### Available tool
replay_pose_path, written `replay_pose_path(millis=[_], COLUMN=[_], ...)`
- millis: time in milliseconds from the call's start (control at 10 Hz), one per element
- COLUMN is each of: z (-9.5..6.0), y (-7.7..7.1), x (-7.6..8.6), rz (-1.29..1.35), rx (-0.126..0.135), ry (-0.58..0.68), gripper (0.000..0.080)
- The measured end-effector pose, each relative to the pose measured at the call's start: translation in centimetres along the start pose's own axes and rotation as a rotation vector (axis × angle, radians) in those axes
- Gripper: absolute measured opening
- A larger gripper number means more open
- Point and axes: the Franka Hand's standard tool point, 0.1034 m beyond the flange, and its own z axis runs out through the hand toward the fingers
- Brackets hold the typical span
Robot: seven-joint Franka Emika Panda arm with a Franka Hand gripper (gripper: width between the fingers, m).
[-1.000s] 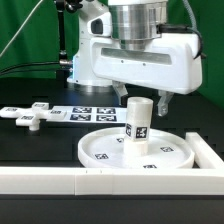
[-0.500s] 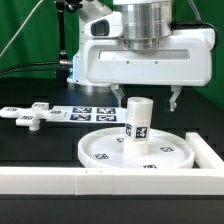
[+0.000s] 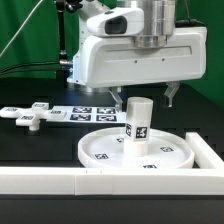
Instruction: Assemble round table
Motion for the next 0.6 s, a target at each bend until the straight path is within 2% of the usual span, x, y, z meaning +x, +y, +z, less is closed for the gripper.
replay_pose_path(millis=[300,600], z=[0.07,0.31], y=[0.06,-0.63], x=[-0.07,-0.07], rz=[-0.177,-0.446], rx=[0.000,-0.029], ry=[-0.002,-0.021], gripper=[0.0649,0.0649])
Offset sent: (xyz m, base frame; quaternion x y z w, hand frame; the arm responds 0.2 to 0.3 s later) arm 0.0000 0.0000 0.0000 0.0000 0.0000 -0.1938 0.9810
